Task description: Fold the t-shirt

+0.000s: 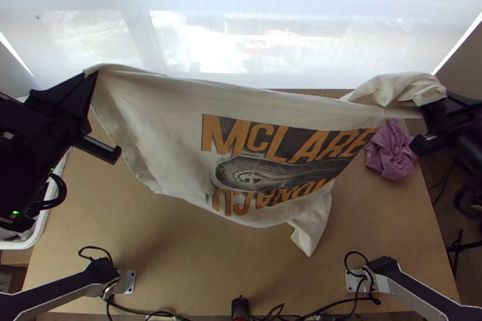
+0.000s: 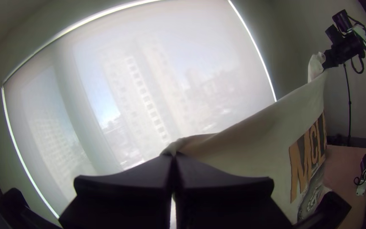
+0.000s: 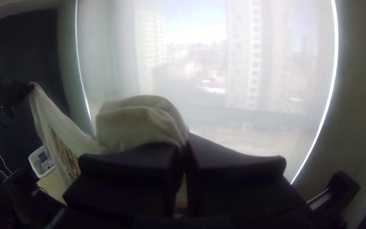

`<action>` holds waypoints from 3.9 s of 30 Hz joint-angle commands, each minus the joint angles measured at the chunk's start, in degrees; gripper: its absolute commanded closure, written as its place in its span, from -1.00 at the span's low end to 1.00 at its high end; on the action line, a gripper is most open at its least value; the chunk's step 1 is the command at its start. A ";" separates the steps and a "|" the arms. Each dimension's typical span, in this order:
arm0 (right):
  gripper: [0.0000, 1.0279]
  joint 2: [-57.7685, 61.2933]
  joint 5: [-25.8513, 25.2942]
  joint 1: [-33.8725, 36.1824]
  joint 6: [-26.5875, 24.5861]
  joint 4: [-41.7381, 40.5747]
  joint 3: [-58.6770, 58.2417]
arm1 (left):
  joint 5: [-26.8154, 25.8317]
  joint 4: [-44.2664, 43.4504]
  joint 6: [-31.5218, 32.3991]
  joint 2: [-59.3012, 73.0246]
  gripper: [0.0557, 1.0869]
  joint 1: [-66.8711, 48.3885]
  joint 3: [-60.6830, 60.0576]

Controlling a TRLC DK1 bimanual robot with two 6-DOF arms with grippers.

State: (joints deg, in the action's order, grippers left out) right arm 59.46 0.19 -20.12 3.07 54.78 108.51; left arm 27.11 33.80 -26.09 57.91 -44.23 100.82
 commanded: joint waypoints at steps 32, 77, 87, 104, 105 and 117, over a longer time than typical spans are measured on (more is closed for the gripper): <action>0.95 20.34 9.22 -32.09 -0.26 6.56 -32.66 | -21.22 3.02 9.04 -15.20 0.93 29.73 -43.42; -0.74 15.42 3.59 -31.21 -9.40 2.70 -37.67 | -27.47 16.03 16.95 -17.22 0.93 18.74 -55.64; -0.37 20.52 3.07 -38.33 -11.95 3.05 -38.11 | -27.38 16.21 17.12 -17.22 0.93 18.74 -55.38; -0.09 28.34 2.89 -40.53 -12.65 0.50 -41.54 | -27.38 16.30 17.39 -17.04 0.93 18.83 -55.46; -0.02 28.69 2.89 -40.09 -12.83 -0.12 -41.71 | -27.38 16.30 17.39 -17.04 0.93 18.83 -55.46; 0.95 27.73 2.98 -35.60 -15.73 -1.70 -43.38 | -27.20 16.47 17.12 -16.95 0.93 19.00 -55.46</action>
State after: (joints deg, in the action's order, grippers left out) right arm 88.07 3.05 -58.39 -11.49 53.45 65.80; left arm -0.21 50.24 -8.62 40.80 -25.32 45.34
